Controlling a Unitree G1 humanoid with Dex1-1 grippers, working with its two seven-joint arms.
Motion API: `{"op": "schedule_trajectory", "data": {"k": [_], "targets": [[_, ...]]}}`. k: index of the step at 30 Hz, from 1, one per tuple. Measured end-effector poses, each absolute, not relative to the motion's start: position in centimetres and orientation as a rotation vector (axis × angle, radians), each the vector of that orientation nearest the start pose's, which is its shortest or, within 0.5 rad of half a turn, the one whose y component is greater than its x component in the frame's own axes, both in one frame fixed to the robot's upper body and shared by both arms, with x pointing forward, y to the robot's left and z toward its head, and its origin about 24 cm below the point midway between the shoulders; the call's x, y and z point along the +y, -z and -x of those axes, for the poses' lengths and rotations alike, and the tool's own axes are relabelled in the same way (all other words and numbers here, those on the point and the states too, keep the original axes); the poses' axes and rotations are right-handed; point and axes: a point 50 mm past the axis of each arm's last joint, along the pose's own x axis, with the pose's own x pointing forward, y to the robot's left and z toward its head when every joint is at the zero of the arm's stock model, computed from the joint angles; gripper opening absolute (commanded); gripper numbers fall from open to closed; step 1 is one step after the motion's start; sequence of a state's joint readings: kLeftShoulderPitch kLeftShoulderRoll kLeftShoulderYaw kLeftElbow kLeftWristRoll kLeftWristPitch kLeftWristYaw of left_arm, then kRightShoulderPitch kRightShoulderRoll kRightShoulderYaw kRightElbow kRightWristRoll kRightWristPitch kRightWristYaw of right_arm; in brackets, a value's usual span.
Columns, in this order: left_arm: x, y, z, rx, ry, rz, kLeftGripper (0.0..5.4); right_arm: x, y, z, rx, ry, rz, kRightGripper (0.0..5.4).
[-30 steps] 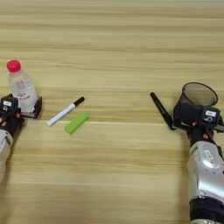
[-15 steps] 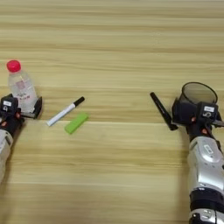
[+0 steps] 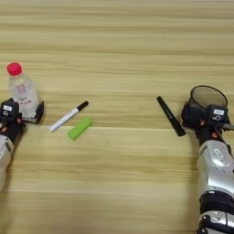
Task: Move the objects on the table
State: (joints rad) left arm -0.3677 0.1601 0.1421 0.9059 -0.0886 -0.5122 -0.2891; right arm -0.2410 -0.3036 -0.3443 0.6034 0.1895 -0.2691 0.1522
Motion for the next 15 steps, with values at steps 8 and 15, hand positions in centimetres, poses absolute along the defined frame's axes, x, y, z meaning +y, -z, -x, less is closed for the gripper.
{"op": "schedule_trajectory", "data": {"k": [8,15], "targets": [[19.3,0.6,-29.7,0.021,0.154,-0.037,5.4,-28.5,-4.8,-27.9,-0.089,0.231,0.043,4.7],[19.3,0.6,-29.7,0.021,0.154,-0.037,5.4,-26.4,-8.7,-28.5,-0.228,0.17,0.066,4.7]]}}
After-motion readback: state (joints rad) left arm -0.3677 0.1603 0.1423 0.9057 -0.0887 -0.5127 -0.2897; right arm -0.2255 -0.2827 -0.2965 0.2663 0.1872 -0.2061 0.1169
